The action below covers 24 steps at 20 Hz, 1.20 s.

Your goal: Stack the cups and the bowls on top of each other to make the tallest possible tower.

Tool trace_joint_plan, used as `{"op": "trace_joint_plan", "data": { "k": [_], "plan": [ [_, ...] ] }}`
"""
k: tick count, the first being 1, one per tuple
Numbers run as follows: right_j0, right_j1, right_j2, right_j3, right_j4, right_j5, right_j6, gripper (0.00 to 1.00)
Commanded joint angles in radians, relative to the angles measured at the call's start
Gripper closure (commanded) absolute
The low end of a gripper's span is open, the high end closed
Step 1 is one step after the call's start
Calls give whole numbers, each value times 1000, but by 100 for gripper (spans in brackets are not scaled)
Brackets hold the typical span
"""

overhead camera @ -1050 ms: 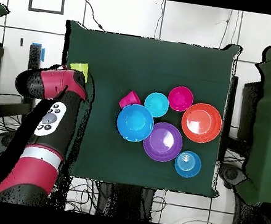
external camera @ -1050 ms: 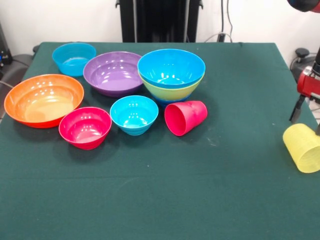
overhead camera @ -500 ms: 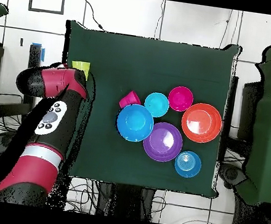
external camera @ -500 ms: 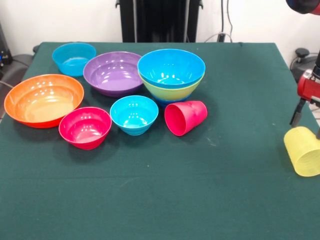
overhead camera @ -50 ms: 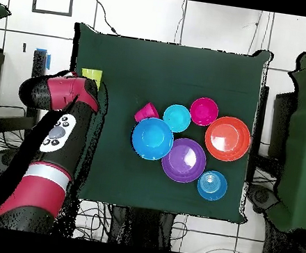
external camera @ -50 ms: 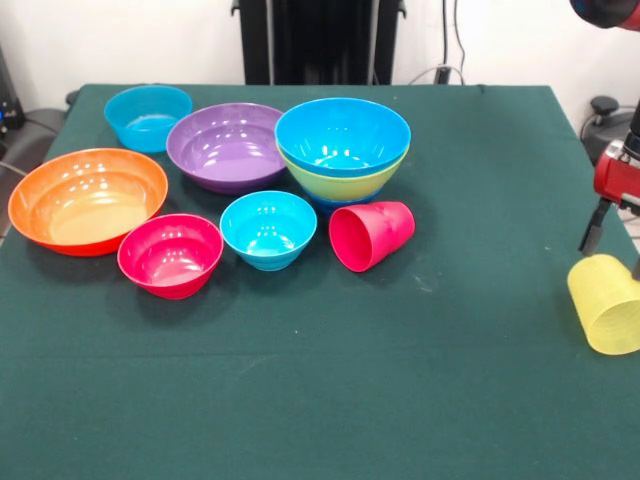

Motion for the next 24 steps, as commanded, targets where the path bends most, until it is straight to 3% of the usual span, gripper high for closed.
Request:
{"op": "trace_joint_plan", "data": {
  "k": [1, 24],
  "plan": [
    [-14, 42, 68, 11, -2, -8, 86, 0],
    [-25, 4, 37, 96, -47, -26, 38, 0]
  ]
}}
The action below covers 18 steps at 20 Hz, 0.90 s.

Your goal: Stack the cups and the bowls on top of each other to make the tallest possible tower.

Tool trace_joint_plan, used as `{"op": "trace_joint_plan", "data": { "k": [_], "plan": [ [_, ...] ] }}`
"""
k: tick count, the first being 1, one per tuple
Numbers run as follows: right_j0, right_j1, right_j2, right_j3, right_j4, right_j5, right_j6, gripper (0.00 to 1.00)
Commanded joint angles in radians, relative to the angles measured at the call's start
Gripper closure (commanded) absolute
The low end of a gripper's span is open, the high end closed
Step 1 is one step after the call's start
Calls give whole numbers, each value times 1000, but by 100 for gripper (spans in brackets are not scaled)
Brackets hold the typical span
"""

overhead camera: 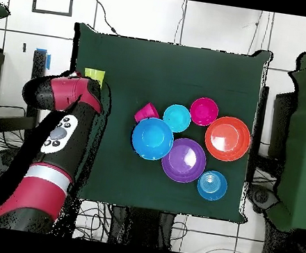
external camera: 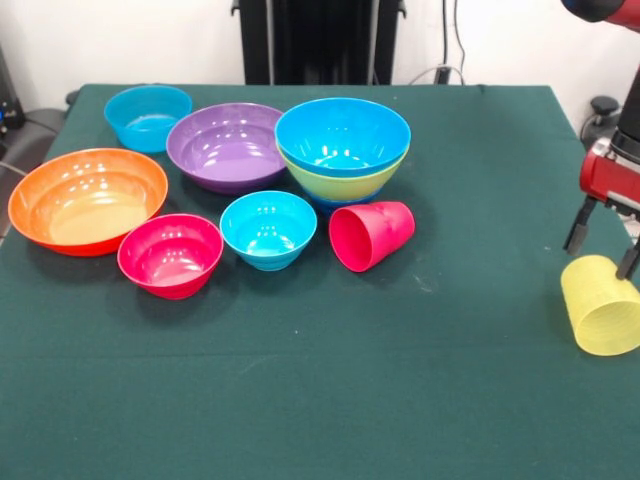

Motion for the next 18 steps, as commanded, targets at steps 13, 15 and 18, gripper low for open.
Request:
{"op": "trace_joint_plan", "data": {
  "k": [13, 15, 18],
  "plan": [
    [-24, -7, 56, 98, -53, -14, 25, 0],
    [-24, -5, 56, 98, -54, -15, 25, 0],
    [-25, -1, 55, 94, -55, -14, 22, 0]
  ]
}}
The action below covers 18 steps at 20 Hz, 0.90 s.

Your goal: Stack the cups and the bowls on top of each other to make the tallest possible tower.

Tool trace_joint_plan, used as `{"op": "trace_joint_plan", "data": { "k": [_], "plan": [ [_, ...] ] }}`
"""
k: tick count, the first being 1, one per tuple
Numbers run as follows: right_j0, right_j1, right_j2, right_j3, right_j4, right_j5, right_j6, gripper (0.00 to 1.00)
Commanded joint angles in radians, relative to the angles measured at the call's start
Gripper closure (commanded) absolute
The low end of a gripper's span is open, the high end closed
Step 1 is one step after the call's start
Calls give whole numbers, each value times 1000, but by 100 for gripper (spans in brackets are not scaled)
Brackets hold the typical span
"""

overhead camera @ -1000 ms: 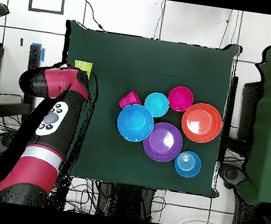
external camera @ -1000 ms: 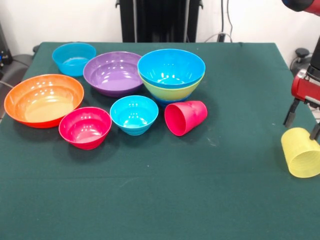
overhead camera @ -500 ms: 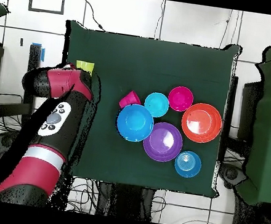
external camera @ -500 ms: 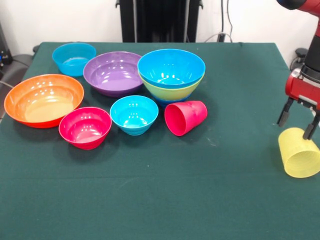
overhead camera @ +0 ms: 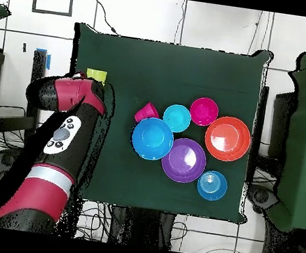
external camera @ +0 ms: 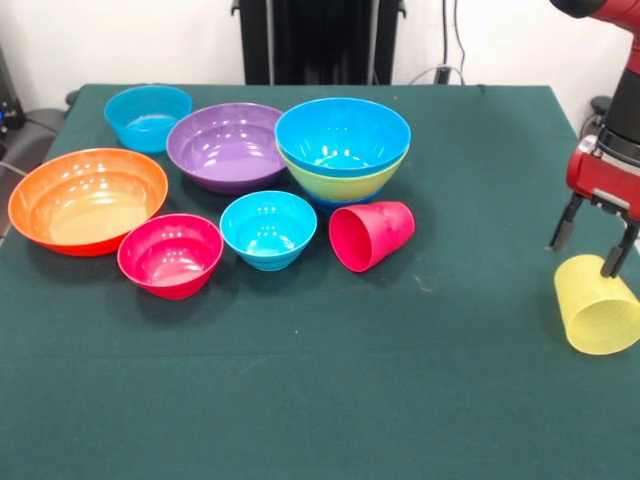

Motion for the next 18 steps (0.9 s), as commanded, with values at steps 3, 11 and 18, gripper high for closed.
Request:
{"op": "trace_joint_plan", "data": {
  "k": [3, 11, 18],
  "plan": [
    [-19, 2, 62, 84, -61, -20, 16, 0],
    [-31, -16, 72, 108, -79, -31, -19, 0],
    [-25, -12, 53, 84, -87, -6, -28, 0]
  ]
}}
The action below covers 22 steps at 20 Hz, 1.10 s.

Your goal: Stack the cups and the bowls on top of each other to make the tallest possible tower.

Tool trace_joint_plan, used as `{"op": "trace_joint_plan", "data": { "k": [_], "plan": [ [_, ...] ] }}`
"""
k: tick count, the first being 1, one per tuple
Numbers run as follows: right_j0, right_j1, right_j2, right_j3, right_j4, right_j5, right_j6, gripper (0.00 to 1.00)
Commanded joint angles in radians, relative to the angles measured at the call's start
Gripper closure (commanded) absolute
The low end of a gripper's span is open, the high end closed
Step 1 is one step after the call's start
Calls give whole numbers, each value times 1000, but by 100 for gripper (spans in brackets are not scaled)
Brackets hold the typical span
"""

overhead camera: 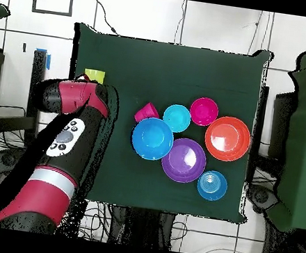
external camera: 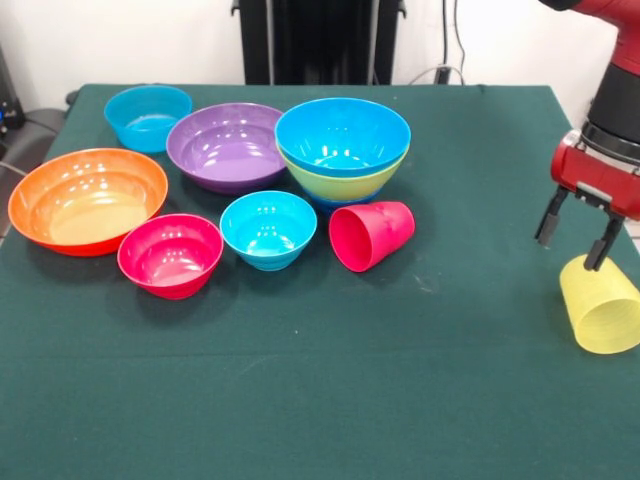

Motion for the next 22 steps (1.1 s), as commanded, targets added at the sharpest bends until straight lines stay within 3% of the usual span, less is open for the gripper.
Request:
{"op": "trace_joint_plan", "data": {
  "k": [1, 13, 22],
  "plan": [
    [-15, 5, 51, 43, -89, 6, -30, 0],
    [22, -62, 90, 2, -35, 121, -5, 0],
    [-8, -52, 122, 22, -55, 48, -42, 0]
  ]
}}
